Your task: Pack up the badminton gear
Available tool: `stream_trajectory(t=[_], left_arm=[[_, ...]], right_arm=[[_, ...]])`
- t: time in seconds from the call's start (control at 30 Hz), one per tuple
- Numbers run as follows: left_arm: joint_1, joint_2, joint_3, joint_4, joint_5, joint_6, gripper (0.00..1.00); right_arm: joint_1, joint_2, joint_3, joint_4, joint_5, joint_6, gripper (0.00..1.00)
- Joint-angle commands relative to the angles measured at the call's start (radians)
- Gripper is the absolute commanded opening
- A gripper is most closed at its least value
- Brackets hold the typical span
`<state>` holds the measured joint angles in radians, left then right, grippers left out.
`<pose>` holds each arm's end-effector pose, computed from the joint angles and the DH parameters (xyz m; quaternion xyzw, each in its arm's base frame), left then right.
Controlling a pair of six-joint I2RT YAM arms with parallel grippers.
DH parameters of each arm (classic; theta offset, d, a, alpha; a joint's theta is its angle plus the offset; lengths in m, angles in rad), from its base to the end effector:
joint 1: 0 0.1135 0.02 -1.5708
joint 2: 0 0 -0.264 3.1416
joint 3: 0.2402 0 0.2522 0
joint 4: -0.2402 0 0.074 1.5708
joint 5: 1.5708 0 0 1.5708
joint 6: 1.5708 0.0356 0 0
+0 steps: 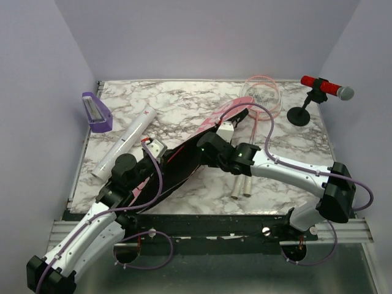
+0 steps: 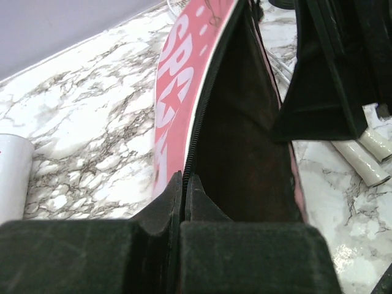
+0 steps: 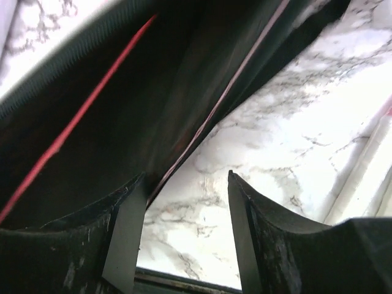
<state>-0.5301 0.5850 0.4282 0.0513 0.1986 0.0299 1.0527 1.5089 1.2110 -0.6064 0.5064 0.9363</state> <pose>0.1341 -0.0867 0.2688 0.2682 0.6926 -0.2361 0.6266 0.1737 0.2698 0.2798 0.0286 0.9181 0.1365 0.3711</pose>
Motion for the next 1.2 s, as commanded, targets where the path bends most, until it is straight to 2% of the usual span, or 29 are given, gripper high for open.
stream_trajectory(t=[0.0, 0.13, 0.43, 0.67, 0.87, 1.17], left_arm=[[0.01, -0.028, 0.018, 0.044, 0.032, 0.038, 0.0], [0.01, -0.037, 0.02, 0.041, 0.033, 0.033, 0.0], [0.013, -0.043, 0.018, 0.042, 0.027, 0.008, 0.0], [0.012, -0.042, 0.011, 0.045, 0.033, 0.011, 0.0], [0.015, -0.05, 0.012, 0.032, 0.036, 0.013, 0.0], [0.019, -0.065, 0.009, 0.025, 0.041, 0.007, 0.0]], right_arm=[[-0.074, -0.022, 0.032, 0.039, 0.058, 0.029, 0.63], [-0.143, -0.059, 0.004, 0.175, -0.005, -0.004, 0.63], [-0.166, -0.061, -0.039, 0.217, -0.049, 0.013, 0.62], [-0.177, -0.102, -0.087, 0.258, -0.071, 0.116, 0.71], [-0.21, -0.073, -0.065, 0.273, -0.101, 0.185, 0.71], [-0.296, -0.01, -0.122, 0.35, -0.285, 0.323, 0.7]])
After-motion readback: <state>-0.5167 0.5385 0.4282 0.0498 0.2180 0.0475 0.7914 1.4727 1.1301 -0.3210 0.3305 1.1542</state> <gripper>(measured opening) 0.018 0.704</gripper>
